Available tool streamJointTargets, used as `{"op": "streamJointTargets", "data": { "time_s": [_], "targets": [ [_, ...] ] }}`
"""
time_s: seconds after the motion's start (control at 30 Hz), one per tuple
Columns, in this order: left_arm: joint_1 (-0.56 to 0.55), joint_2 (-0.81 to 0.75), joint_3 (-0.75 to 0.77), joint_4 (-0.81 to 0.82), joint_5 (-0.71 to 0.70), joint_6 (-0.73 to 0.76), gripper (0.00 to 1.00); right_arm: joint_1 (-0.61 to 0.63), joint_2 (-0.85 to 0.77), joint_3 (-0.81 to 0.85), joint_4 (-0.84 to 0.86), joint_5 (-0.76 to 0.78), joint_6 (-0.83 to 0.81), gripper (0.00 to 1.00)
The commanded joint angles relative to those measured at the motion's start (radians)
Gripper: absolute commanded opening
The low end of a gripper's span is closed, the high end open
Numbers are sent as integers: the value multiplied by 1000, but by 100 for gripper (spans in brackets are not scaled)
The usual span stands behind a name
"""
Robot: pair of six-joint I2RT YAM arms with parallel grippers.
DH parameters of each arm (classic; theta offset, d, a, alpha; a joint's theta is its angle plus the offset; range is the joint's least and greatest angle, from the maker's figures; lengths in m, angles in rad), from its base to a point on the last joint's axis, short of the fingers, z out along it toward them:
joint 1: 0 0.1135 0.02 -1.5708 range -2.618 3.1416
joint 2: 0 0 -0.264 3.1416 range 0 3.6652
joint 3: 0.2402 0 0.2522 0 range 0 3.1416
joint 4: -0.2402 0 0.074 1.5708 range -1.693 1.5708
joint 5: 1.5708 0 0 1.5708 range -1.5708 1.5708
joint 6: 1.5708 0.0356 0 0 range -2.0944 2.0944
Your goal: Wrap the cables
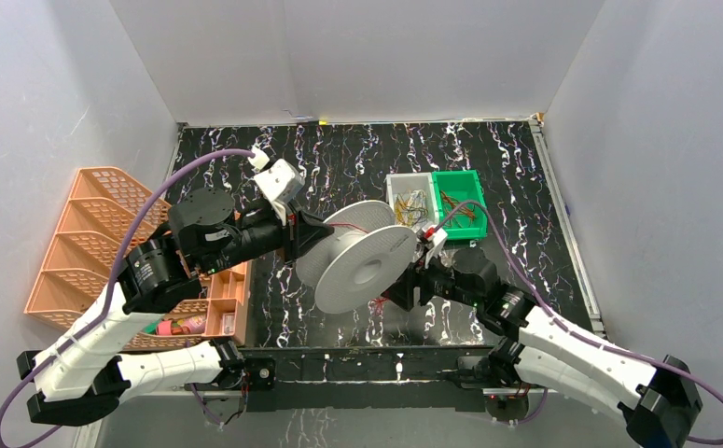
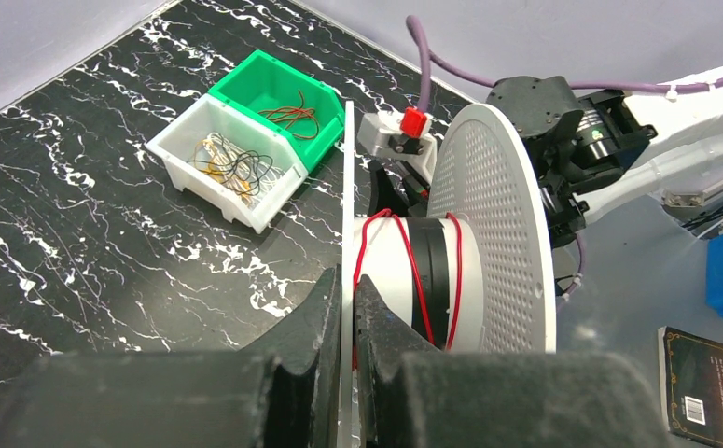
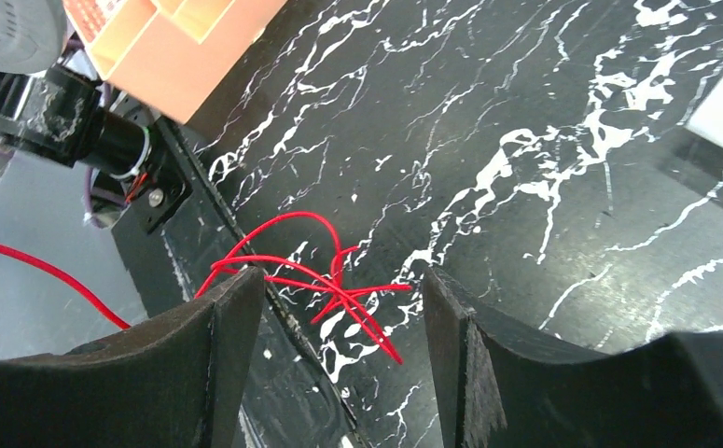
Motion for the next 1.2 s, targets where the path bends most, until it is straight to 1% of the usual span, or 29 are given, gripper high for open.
{"op": "streamJointTargets", "data": {
  "time_s": [0.0, 0.23, 0.37, 0.4, 0.47, 0.6, 0.67, 0.8, 0.97, 1.03, 1.17],
  "targets": [
    [-3, -24, 55, 73, 34, -25, 0, -4, 36, 15, 114, -113, -35, 71],
    [-2, -26, 59, 68, 37, -28, 0, -4, 99, 19, 158, -144, -52, 70],
    [-3, -26, 63, 68, 41, -29, 0, -4, 134, 20, 193, -136, -46, 65],
    [-2, -26, 64, 69, 41, -30, 0, -4, 142, 18, 204, -130, -44, 61],
    [-2, -29, 64, 68, 39, -30, 0, -4, 159, 18, 225, -128, -44, 49],
    [-3, -40, 67, 68, 22, -31, 0, -4, 177, 15, 233, -102, -39, 13],
    [-3, -46, 69, 66, 12, -31, 0, -4, 168, 9, 224, -53, -29, 0],
    [-2, -60, 86, 51, -4, -26, 0, -6, 126, -20, 209, 97, 32, 0],
    [-3, -86, 131, 34, -31, -12, 0, -28, 138, -17, 93, 280, 129, 0],
    [-2, -91, 155, 21, -42, 1, 0, -46, 151, -16, 39, 320, 172, 0],
    [-3, -97, 201, -5, -72, 24, 0, -88, 173, -22, -22, 353, 270, 0]
  ]
}}
